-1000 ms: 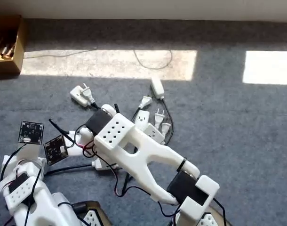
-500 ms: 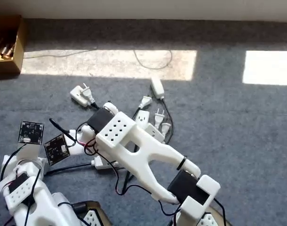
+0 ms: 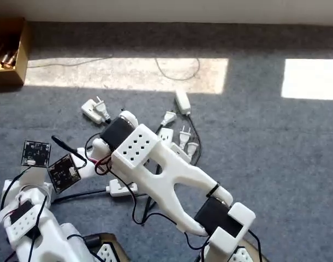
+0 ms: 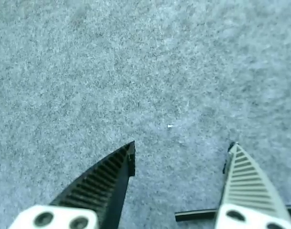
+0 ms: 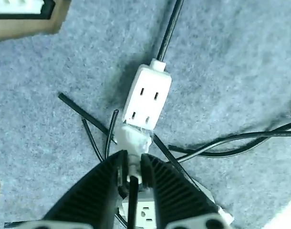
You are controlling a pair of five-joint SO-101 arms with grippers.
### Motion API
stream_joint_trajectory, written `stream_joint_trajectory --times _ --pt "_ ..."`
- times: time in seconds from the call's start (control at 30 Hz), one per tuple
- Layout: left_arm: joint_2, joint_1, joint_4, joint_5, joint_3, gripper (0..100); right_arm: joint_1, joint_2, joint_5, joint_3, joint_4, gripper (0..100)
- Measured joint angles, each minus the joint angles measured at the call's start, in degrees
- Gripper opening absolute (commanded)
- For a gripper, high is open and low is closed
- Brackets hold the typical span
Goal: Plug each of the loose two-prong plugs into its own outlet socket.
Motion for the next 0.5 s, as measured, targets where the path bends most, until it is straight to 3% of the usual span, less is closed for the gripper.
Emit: stream_joint_trajectory --times 0.5 --pt "0.0 0.0 0.0 0.0 0.0 31 0.4 9.2 0.4 -1.6 -0.4 0.6"
